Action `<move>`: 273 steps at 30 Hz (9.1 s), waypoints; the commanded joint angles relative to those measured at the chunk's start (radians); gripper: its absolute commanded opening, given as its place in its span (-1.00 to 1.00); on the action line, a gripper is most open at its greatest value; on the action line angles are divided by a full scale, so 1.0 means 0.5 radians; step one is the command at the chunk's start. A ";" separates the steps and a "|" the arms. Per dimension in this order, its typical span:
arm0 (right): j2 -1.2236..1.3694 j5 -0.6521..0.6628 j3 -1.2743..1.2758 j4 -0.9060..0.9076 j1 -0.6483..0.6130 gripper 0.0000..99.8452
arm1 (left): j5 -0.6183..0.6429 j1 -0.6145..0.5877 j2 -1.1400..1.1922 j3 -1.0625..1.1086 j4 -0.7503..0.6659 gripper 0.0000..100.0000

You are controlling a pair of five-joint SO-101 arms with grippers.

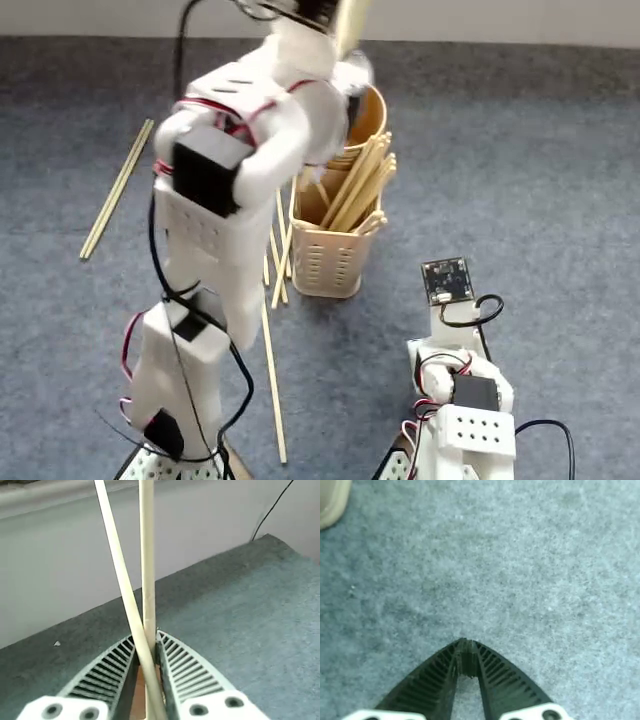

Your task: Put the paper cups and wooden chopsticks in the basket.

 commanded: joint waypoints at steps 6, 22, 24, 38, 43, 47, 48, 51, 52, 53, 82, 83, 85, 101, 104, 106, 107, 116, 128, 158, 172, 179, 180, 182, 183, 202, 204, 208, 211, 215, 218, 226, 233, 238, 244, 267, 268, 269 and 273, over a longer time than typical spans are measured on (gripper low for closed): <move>-0.020 0.021 0.002 -0.032 -0.020 -0.99 | 0.012 0.075 -0.084 -0.109 -0.003 -0.93; -0.020 0.021 0.002 -0.032 -0.020 -0.99 | 0.000 0.063 -0.081 -0.109 0.132 -0.72; -0.020 0.021 0.002 -0.032 -0.020 -0.99 | 0.000 0.063 -0.081 -0.109 0.172 -0.72; -0.020 0.021 0.002 -0.032 -0.020 -0.99 | 0.003 -0.904 -0.091 0.600 0.227 -0.72; -0.020 0.021 0.002 -0.032 -0.020 -0.99 | -0.117 -1.149 -0.081 1.536 0.206 -0.71; -0.020 0.021 -0.002 -0.032 -0.020 -0.99 | -0.304 -1.048 -0.087 2.190 -0.052 -0.59; -0.020 0.021 0.002 -0.032 -0.020 -0.99 | -0.310 -1.020 -0.087 2.297 -0.107 -0.53; -0.020 0.021 0.002 -0.032 -0.020 -0.99 | -0.359 -0.990 -0.087 2.518 -0.295 -0.49; -0.020 0.021 0.002 -0.032 -0.020 -0.99 | -0.399 -1.030 -0.087 2.552 -0.377 -0.51; -0.020 0.021 0.002 -0.032 -0.020 -0.99 | -0.445 -1.103 -0.084 2.573 -0.476 -0.54; -0.020 0.021 0.002 -0.032 -0.020 -0.99 | -1.378 -2.122 0.864 1.913 -0.878 -0.59; -0.020 0.021 0.002 -0.032 -0.020 -0.99 | -1.405 -2.122 0.895 1.877 -0.844 -0.60; -0.020 0.021 0.002 -0.032 -0.020 -0.99 | -1.519 -2.085 0.956 1.818 -0.730 -0.69; -0.020 0.021 0.002 -0.032 -0.020 -0.99 | -1.525 -1.843 1.208 0.689 0.169 -0.99; -0.020 0.021 0.002 -0.032 -0.020 -0.99 | -1.316 -1.778 1.201 0.198 0.276 -0.99; -0.020 0.021 0.002 -0.032 -0.020 -0.99 | -1.163 -1.726 1.143 -0.075 0.276 -0.99; -0.020 0.021 0.002 -0.032 -0.020 -0.99 | -1.077 -1.692 1.088 -0.146 0.276 -0.99; -0.020 0.021 0.002 -0.032 -0.020 -0.99 | -0.273 -1.106 0.318 -0.072 0.276 -0.99; -0.020 0.021 0.002 -0.032 -0.011 -0.99 | 0.046 -0.109 -0.235 -0.072 0.279 -0.99; -0.020 0.021 0.002 -0.032 -0.017 -0.99 | -0.129 0.060 -2.257 4.071 -1.998 -0.99; -0.020 0.021 0.002 -0.032 -0.017 -0.99 | -0.138 0.176 -2.193 4.132 -2.243 -0.99; -0.020 0.021 0.002 -0.032 -0.017 -0.99 | -0.135 0.170 -1.864 4.135 -2.305 -0.99; -0.020 0.021 0.002 -0.032 -0.017 -0.99 | -0.135 0.170 -1.846 4.135 -2.305 -0.99; -0.020 0.021 0.002 -0.032 -0.017 -0.99 | -0.132 0.170 -1.840 4.135 -2.305 -0.98; -0.020 0.021 0.002 -0.032 -0.017 -0.99 | -0.132 0.170 -1.840 4.135 -2.305 -0.98; -0.020 0.021 0.002 -0.032 -0.020 -0.99 | -0.138 -0.091 -2.242 4.414 -2.348 -0.58; -0.020 0.021 0.002 -0.032 -0.020 -0.99 | -0.138 -0.152 -2.266 4.414 -2.348 -0.58; -0.020 0.021 0.002 -0.032 -0.020 -0.99 | -0.135 -0.259 -2.352 4.454 -2.344 -0.58; -0.020 0.021 0.002 -0.032 -0.020 -0.99 | -0.135 -0.330 -2.484 4.491 -2.344 -0.58; -0.020 0.021 0.002 -0.032 -0.020 -0.99 | -0.129 -0.489 -2.696 4.494 -2.332 -0.62; -0.020 0.021 0.002 -0.032 -0.020 -0.99 | -0.138 -0.572 -2.892 4.476 -2.228 -0.67; -0.020 0.021 0.002 -0.032 -0.011 -0.99 | -0.138 -1.119 -2.975 4.577 -1.614 -0.67; -0.020 0.021 -0.002 -0.032 -0.017 -0.99 | -0.215 -1.158 -2.260 4.632 -1.412 -0.67; -0.020 0.021 0.002 -0.032 -0.017 -0.99 | -0.221 -0.824 -1.689 4.313 -1.430 -0.68; -0.020 0.021 0.002 -0.032 -0.017 -0.99 | 0.371 -0.784 -1.204 4.003 -1.642 -0.67; -0.020 0.021 0.002 -0.029 -0.017 -0.99 | 0.853 -0.704 -0.023 3.457 -1.703 -0.70; -0.020 0.021 0.002 -0.029 -0.017 -0.99 | 0.853 -0.707 0.008 3.432 -1.703 -0.75; -0.020 0.021 0.002 -0.029 -0.017 -0.99 | 0.853 -0.713 0.035 3.411 -1.703 -0.84; -0.020 0.021 0.002 -0.029 -0.017 -0.99 | 0.733 -0.717 0.072 3.343 -1.700 -0.98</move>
